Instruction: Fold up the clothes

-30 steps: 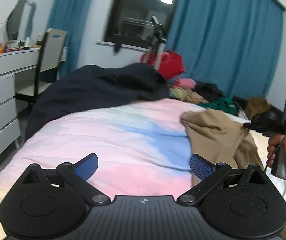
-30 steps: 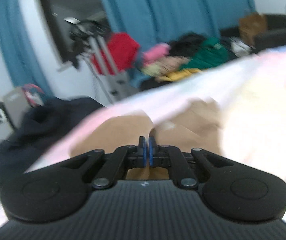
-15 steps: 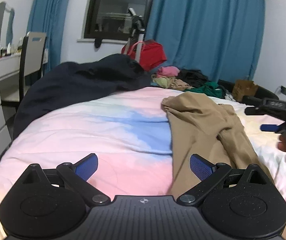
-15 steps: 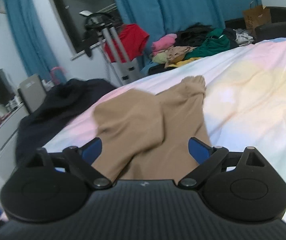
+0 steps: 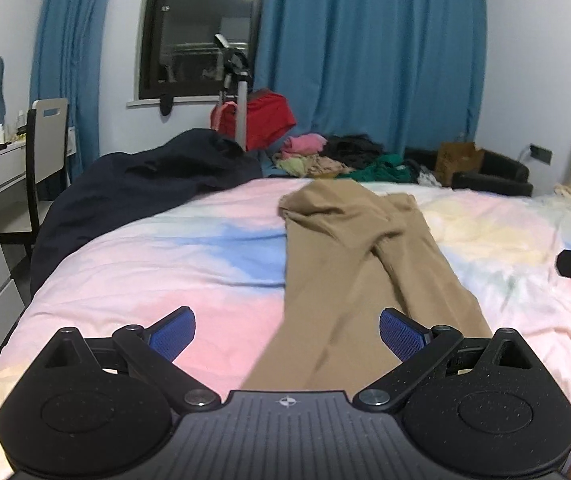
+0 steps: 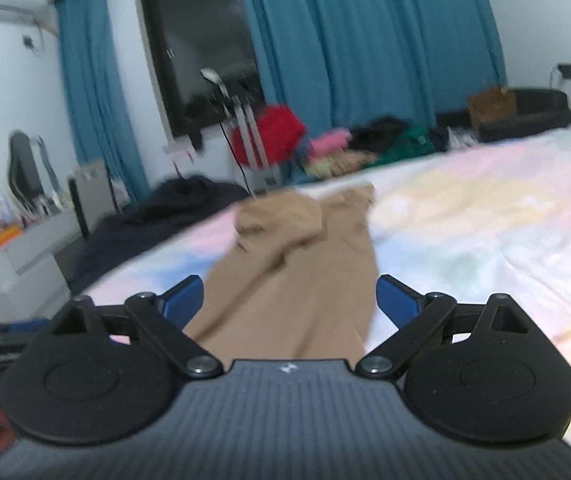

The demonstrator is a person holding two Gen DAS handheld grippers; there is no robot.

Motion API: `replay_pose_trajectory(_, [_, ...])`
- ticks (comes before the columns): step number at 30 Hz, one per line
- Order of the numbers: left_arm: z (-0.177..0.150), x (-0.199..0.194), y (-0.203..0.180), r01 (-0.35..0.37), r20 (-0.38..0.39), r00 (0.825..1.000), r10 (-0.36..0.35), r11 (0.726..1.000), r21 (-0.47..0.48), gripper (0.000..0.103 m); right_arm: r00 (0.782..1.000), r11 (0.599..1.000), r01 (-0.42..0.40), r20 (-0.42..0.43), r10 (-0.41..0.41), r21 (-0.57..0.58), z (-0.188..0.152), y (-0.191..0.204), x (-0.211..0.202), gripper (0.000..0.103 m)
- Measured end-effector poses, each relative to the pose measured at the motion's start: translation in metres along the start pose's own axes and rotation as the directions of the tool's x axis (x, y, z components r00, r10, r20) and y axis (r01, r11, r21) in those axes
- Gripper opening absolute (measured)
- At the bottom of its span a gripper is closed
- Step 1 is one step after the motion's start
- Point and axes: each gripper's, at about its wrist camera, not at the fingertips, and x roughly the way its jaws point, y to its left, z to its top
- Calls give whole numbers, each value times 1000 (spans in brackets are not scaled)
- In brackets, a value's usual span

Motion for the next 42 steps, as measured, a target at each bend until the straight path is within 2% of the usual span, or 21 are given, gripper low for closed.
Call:
replay_pose_trajectory(2, [-5,-4,-4,-6,-22,1000,6,1000,4,100,1000,1000,25,-18,-25,17,3,-4,0,95])
replay_pose_trajectory(5, [-13,-9,-8,-18,-60,998,18,1000,5,100,1000,998,15,0,-15,60,7,-12,-5,95])
replay_pose_trajectory(6, [-16,-8,-2,-43,-93,995,41,999,-18,100,1000,998,9,-1,-9,67,8,-13,-5,95])
replay_pose_trajectory(10, [-29,-8,22,-122,-209,973,95,985,-120,98,1000,995,-11,-22,13,96,3,-19,-4,95])
replay_pose_trajectory(13, [-30,-10,33,-139,-235,967,93,972,-187,98,999,993,-29,-35,33,116,0,-20,-7,95])
replay_pose_trajectory(19, [-36,5,44,-212,-320,938,136,953,-216,98,997,988,-46,-54,54,146,-2,-26,-4,95])
replay_pose_trajectory(27, [-44,12,65,-239,-385,918,94,906,-349,94,992,977,-64,-91,83,202,-6,-35,6,95])
replay_pose_trajectory(30, [-46,13,66,-236,-397,914,82,904,-356,91,990,974,-67,-104,91,216,-7,-37,9,95])
replay_pose_trajectory(36, [-47,15,65,-239,-439,896,65,904,-354,79,988,969,-59,-127,92,240,-10,-41,12,95])
replay_pose_trajectory(37, [-47,14,64,-240,-445,893,67,908,-344,74,987,968,-57,-131,91,246,-11,-42,13,95])
replay_pose_trajectory(39, [-45,11,58,-231,-467,882,70,926,-298,68,986,965,-52,-139,90,257,-11,-44,14,95])
replay_pose_trajectory(42, [-40,2,51,-237,-486,867,109,948,-210,53,984,962,-51,-151,94,268,-13,-45,16,95])
